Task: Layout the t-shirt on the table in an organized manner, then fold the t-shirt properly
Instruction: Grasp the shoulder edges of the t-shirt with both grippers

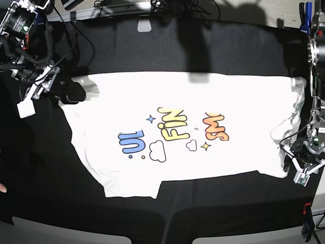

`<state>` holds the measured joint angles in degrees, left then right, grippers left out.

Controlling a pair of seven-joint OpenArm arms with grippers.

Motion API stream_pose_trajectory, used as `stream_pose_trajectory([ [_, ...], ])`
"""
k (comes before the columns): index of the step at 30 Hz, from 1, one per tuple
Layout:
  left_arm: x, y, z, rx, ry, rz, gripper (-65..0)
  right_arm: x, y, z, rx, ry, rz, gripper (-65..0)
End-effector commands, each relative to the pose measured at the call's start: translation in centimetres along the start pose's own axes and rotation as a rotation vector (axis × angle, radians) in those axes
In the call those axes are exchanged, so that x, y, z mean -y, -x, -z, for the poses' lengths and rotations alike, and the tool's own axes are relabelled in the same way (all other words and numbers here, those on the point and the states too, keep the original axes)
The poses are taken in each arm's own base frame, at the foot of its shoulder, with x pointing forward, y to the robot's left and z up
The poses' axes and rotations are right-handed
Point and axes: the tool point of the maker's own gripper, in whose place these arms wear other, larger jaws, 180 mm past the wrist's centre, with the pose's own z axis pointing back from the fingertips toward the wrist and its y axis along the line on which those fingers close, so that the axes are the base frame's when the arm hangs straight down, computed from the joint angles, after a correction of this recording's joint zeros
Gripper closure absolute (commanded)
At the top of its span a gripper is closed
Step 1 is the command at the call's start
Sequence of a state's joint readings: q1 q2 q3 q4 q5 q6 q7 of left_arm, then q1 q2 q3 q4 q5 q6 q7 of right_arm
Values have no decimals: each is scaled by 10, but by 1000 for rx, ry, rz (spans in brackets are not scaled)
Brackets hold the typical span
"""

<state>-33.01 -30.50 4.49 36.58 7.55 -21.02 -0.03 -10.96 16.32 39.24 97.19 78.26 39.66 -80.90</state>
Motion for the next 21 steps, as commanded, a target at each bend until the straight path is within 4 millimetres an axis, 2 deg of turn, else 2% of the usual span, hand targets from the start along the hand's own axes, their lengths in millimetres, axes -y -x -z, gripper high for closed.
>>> stream_pose_trajectory([
  [1, -26, -24, -4, 61, -51, 5, -297, -5, -15, -4, 41, -14, -37, -227],
  [7, -46, -15, -16, -26, -44, -279, -296, -5, -15, -4, 41, -14, -37, -227],
  [10, -41, -30, -32, -62, 83, -343, -296, -5, -15, -4, 41, -14, -37, -227],
  [13, -31, -55, -52, -38, 210, -404, -296, -5, -15, -4, 41, -15, -37, -227],
  [15, -14, -73, -65, 0, 306, -459, -296, -5, -14, -3, 43, -17, -34, -227],
  [17, 12, -88, -75, 53, 401, -470, -296, -8, -15, 1, 38, -27, -38, -227],
  [21, 74, -99, -87, 99, 506, -351, -296, -6, -10, 25, -66, -2, -100, -227],
])
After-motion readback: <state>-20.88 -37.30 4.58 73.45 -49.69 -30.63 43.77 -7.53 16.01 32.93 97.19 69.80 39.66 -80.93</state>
